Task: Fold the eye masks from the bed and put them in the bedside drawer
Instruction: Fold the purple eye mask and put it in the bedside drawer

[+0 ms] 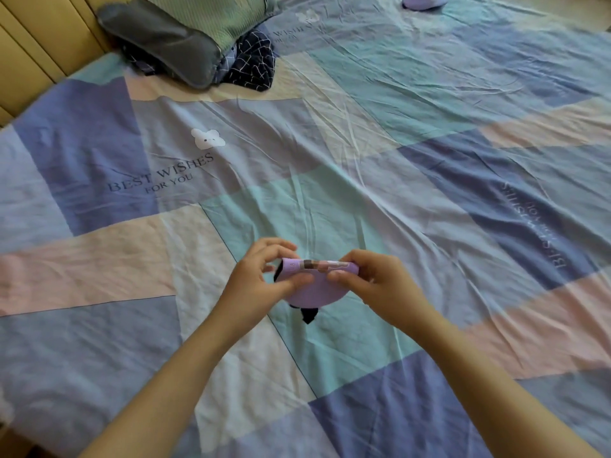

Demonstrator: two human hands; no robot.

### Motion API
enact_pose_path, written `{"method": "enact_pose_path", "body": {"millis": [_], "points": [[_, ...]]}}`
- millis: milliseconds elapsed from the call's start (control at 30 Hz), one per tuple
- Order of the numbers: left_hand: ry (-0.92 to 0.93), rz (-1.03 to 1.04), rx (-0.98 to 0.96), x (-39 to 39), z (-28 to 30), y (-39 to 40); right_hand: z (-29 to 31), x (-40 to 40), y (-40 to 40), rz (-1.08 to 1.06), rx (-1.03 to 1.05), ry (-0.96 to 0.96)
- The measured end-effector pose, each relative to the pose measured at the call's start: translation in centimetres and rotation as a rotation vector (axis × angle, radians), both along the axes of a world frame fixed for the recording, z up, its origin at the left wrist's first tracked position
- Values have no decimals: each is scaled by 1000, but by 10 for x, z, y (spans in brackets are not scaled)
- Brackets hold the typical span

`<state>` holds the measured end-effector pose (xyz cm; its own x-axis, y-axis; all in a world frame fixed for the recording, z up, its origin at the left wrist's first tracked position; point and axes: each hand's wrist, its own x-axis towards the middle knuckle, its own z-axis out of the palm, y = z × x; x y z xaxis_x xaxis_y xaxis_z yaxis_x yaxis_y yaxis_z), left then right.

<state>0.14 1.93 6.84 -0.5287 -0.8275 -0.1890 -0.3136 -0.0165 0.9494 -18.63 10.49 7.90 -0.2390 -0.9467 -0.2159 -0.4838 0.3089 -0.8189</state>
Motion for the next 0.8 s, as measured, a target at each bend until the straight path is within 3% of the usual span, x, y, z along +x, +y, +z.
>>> {"method": "enact_pose_path", "body": {"millis": [67, 133, 267, 367, 633, 733, 800], "points": [[94, -75, 311, -1, 8, 3, 4, 1, -1, -44, -18, -236], [139, -60, 388, -4, 13, 6, 2, 7, 0, -147, -86, -430], [309, 207, 470, -11, 18, 8, -13, 28, 16, -405, -47, -725], [386, 346, 521, -15, 18, 11, -19, 49, 28, -336, 12, -789], [407, 523, 493, -13, 14, 10, -20, 60, 36, -341, -26, -623], [425, 622, 516, -10, 10, 9, -12, 50, 45, -302, 42, -772], [457, 721, 569, -7, 7, 7, -5, 43, 52, -303, 25, -1018]]}}
